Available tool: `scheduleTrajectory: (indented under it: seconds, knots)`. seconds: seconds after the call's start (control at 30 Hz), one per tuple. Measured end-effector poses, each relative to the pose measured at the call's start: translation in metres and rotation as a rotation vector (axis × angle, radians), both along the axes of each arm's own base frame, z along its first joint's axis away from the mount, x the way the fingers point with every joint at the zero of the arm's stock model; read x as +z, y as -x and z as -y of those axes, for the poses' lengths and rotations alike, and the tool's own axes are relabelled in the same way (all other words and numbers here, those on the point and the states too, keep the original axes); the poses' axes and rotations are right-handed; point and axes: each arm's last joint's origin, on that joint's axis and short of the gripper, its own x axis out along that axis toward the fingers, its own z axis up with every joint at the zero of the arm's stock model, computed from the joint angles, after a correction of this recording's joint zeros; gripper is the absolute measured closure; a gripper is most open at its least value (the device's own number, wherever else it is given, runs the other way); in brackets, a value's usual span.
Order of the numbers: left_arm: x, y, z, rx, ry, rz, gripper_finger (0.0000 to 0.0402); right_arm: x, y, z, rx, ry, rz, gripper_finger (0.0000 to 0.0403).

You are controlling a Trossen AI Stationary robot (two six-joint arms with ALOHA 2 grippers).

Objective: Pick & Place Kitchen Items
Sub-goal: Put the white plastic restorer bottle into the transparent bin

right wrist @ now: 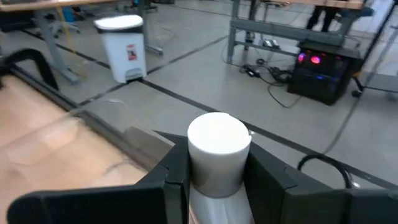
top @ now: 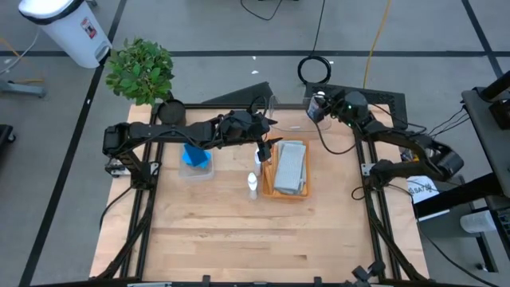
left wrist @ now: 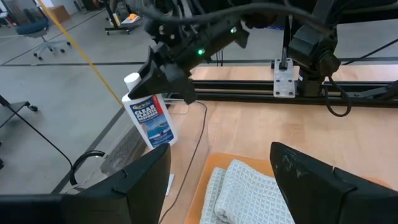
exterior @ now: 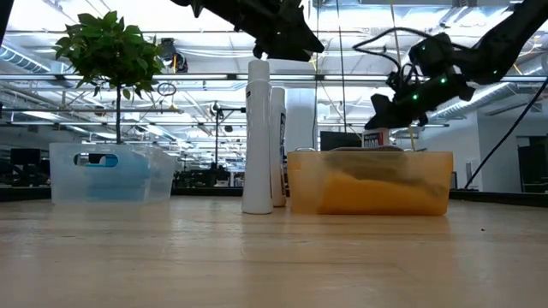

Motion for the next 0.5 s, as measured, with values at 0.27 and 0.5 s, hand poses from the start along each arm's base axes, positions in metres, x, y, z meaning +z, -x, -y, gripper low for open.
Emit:
scheduleTrajectory:
  seconds: [0.27, 0.5]
  knots:
    - [-0.0003, -0.0001, 0.0, 0.0, 0.0, -0.001, 0.0128, -0.0106, -0.0009, 0.0082, -0.022, -0.012, -0.03, 0.0316]
    - [-0.0013, 0.0003, 0.0001, 0.013, 0.04, 0.001, 0.0128, -0.0109, -0.0011, 0.0078, -0.019, -0.013, -0.039, 0.0284]
